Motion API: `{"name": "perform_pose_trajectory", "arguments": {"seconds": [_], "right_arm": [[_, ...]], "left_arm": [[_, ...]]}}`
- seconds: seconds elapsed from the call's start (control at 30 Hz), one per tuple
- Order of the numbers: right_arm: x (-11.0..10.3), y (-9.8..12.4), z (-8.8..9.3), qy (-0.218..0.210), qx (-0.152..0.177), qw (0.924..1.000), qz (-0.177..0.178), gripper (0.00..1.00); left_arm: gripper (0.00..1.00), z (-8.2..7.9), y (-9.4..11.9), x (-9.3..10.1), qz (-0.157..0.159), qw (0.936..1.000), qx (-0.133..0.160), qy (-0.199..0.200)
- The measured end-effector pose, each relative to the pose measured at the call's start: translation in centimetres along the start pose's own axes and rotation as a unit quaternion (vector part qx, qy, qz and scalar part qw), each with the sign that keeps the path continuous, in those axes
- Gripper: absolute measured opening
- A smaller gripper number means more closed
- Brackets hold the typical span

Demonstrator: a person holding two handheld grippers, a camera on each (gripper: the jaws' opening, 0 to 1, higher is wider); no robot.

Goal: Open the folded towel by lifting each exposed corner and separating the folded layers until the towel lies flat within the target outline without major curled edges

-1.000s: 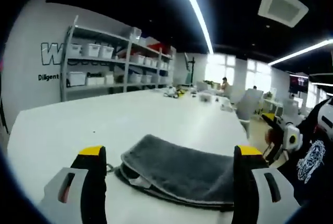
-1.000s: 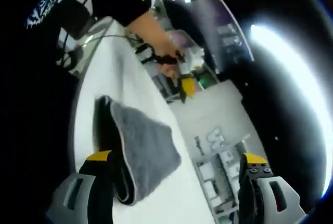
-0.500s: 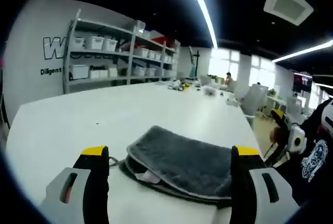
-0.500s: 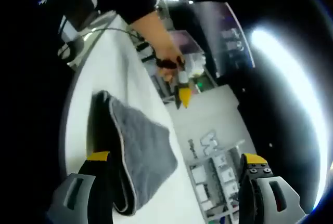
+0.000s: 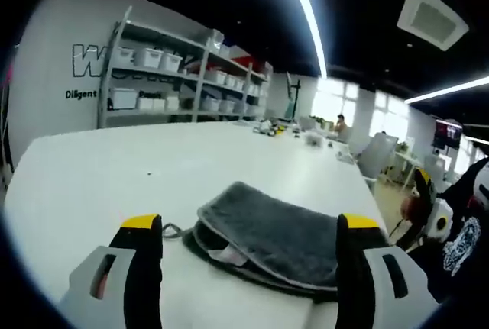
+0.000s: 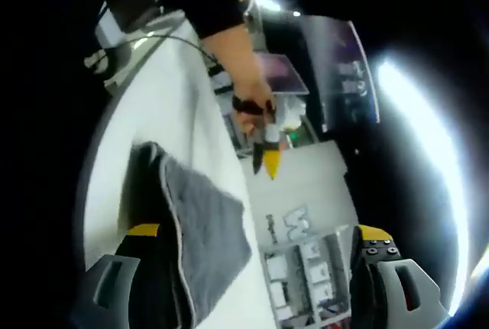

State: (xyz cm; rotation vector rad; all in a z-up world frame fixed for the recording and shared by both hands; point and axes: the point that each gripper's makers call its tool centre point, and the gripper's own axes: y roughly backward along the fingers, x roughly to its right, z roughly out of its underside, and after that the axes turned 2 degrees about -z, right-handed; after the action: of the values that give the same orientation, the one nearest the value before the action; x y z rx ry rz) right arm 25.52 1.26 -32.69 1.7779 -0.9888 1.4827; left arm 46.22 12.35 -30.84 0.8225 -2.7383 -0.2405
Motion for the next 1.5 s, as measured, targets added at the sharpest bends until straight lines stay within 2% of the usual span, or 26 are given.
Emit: {"name": "perform_pose_trajectory", "arguments": {"seconds": [0.1, 0.2, 0.3, 0.5, 0.7, 0.8, 0.83, 0.9, 1.07, 1.17, 1.33, 1.5], "right_arm": [[-0.1, -0.3, -0.2, 0.012, 0.0, 0.9999, 0.002, 1.0], [-0.4, -0.7, -0.8, 0.025, 0.009, 0.9997, -0.002, 1.0], [-0.5, -0.9, -1.2, 0.028, 0.014, 0.9995, -0.002, 0.99], [-0.9, -1.4, -2.0, 0.034, 0.024, 0.9991, -0.006, 0.91], [-1.6, -1.8, -2.9, 0.036, 0.031, 0.9987, -0.017, 0.72], [-3.2, -2.0, -3.4, 0.04, 0.049, 0.9962, -0.06, 0.51], [-3.0, -2.0, -3.3, 0.04, 0.046, 0.9965, -0.056, 0.44], [-3.1, -2.1, -3.3, 0.042, 0.045, 0.9965, -0.056, 0.42], [-3.4, -2.3, -3.6, 0.043, 0.047, 0.9958, -0.066, 0.39], [-3.8, -2.5, -3.7, 0.043, 0.049, 0.9951, -0.075, 0.28], [-4.4, -2.5, -3.8, 0.023, 0.049, 0.9946, -0.089, 0.16], [-4.6, -2.4, -3.8, 0.014, 0.048, 0.9942, -0.095, 0.13]], "left_arm": [[0.91, 0.3, -0.3, -1.1, -0.027, 0.9983, -0.002, 0.051], [0.9, 0.2, -0.6, -1.3, -0.016, 0.998, 0.008, 0.06], [0.89, 0.3, -0.6, -1.4, -0.018, 0.9974, 0.011, 0.069], [0.89, 0.7, -0.7, -1.1, -0.013, 0.9969, 0.008, 0.077], [0.89, 0.9, -0.8, -1.0, -0.008, 0.9962, 0.006, 0.086], [0.87, 1.1, -0.7, -0.8, 0.008, 0.9945, 0.001, 0.105], [0.85, 1.3, -0.7, -0.4, 0.023, 0.9909, -0.003, 0.133], [0.85, 0.9, -0.8, -0.6, 0.038, 0.9865, 0.009, 0.159], [0.83, 1.0, -1.3, -1.2, 0.035, 0.9822, 0.006, 0.184], [0.81, 1.7, -2.1, -1.0, 0.035, 0.9801, -0.008, 0.195], [0.75, 2.9, -4.1, -1.0, 0.03, 0.9748, -0.036, 0.218], [0.66, 4.0, -5.7, -1.1, 0.025, 0.9702, -0.063, 0.233]]}}
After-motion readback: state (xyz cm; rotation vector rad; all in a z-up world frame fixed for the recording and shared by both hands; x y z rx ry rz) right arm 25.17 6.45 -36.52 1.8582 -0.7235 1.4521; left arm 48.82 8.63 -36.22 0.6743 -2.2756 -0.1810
